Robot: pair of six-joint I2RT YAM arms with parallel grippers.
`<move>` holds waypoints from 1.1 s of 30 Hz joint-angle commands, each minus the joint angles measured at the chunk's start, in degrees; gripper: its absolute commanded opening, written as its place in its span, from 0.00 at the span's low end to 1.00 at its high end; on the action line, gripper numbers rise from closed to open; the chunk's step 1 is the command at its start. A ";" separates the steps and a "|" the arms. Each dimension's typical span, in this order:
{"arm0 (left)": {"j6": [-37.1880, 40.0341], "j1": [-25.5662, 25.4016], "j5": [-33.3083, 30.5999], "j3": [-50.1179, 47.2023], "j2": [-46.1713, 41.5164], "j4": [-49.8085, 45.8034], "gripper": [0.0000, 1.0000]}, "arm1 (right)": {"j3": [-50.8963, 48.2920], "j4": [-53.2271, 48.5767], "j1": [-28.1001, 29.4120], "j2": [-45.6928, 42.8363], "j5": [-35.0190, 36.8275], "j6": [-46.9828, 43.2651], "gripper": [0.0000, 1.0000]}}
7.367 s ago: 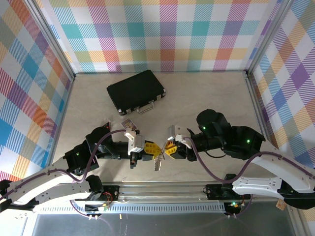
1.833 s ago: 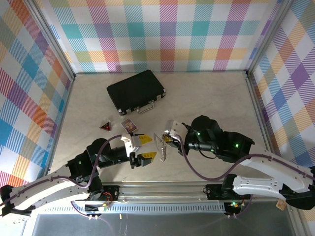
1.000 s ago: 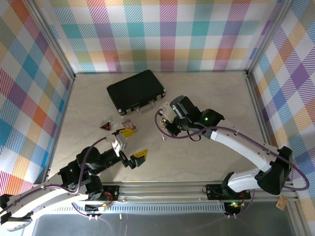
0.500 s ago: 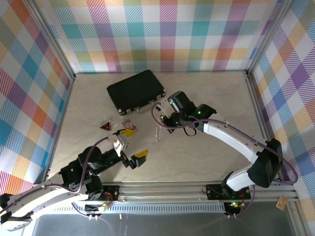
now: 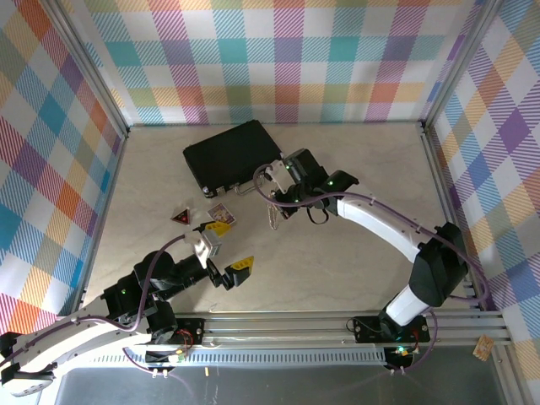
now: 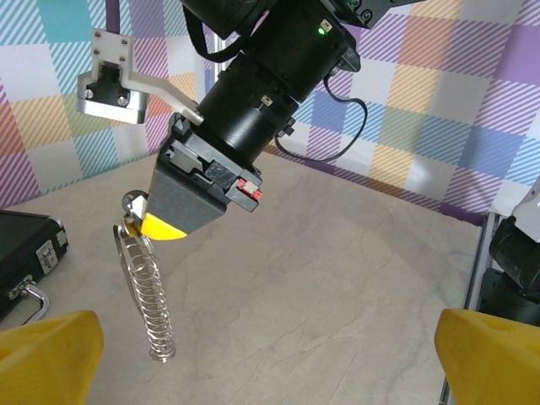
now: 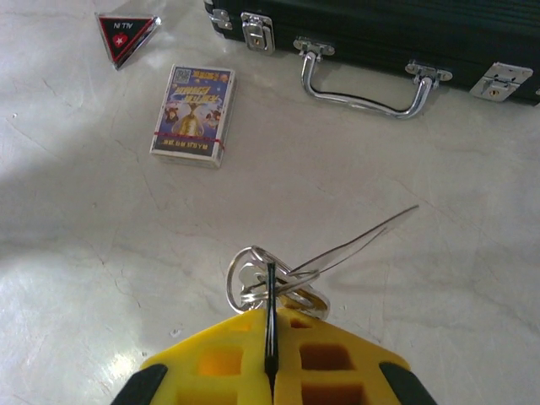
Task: Put the keys on the keyring
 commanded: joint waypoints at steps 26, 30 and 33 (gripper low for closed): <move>-0.44 -0.27 -2.83 -1.78 -3.45 -0.79 1.00 | 2.02 7.44 -1.19 7.08 -6.53 4.81 0.00; -0.45 -0.27 -3.27 -2.00 -4.02 -1.07 1.00 | -0.93 7.01 -1.19 5.12 -6.65 4.88 0.00; -0.44 -0.27 -3.31 -1.88 -4.20 -1.11 1.00 | -2.61 6.60 -1.25 3.45 -7.12 4.86 0.00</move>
